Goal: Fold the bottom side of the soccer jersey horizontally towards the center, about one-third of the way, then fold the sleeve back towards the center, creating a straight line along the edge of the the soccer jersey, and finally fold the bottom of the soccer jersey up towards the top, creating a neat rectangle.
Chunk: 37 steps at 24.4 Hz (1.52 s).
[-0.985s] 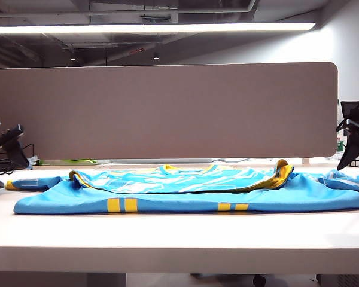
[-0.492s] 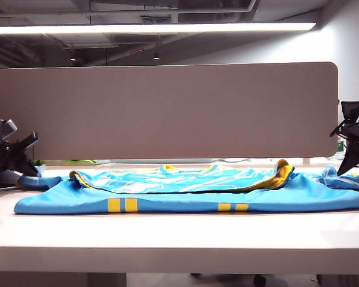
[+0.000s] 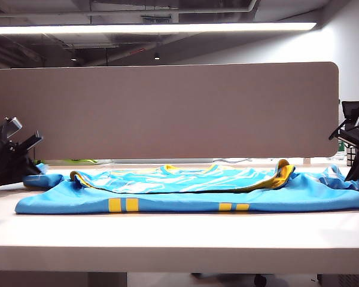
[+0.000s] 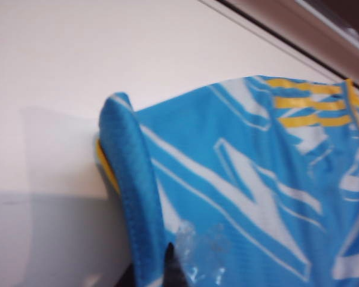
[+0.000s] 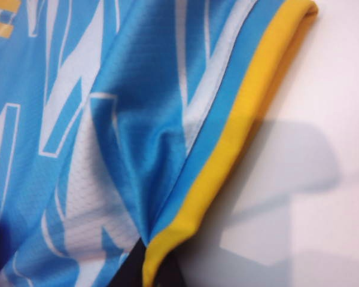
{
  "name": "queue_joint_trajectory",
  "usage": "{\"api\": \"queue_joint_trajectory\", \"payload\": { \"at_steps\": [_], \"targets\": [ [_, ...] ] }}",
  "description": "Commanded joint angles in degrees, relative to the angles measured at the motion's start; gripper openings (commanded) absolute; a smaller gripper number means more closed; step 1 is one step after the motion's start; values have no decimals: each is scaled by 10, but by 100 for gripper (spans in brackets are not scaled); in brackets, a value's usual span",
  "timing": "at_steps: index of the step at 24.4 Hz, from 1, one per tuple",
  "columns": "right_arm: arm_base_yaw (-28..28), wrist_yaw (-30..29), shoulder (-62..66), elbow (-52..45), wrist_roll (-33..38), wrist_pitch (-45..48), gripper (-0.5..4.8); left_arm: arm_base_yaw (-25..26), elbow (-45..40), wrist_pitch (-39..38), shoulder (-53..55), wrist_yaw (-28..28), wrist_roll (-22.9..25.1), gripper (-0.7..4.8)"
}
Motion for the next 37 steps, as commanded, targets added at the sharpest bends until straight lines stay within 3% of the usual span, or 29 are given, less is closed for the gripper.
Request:
{"api": "queue_joint_trajectory", "payload": {
  "at_steps": [1,4,11,15,19,23,29,31,32,33,37],
  "targets": [
    [1,-4,-22,13,0,-25,-6,-1,-5,8,-16,24,-25,-6],
    [12,-22,-60,25,0,-26,-6,-6,-4,18,-55,55,-23,-6],
    [108,-45,-123,26,-4,-44,-6,-67,-4,20,-126,143,-22,-6],
    [178,-42,-121,25,-63,-116,-6,-106,-4,-12,-131,225,-29,-6],
    [249,25,-121,25,-161,-227,-6,-144,-4,-108,-130,274,-7,-6],
    [288,68,-121,21,-186,-282,-6,-163,-4,-211,-130,263,56,-6],
    [294,67,-121,16,-184,-299,0,-163,-4,-370,-130,149,160,-2],
    [292,64,-121,17,-184,-294,126,-162,-4,-405,-130,121,195,224],
    [292,51,-121,23,-184,-294,239,-162,-4,-397,-131,147,195,427],
    [292,31,-122,37,-175,-298,289,-162,-3,-384,-135,184,182,470],
    [284,36,-165,71,-156,-310,283,-154,-1,-373,-178,199,154,464]
  ]
}}
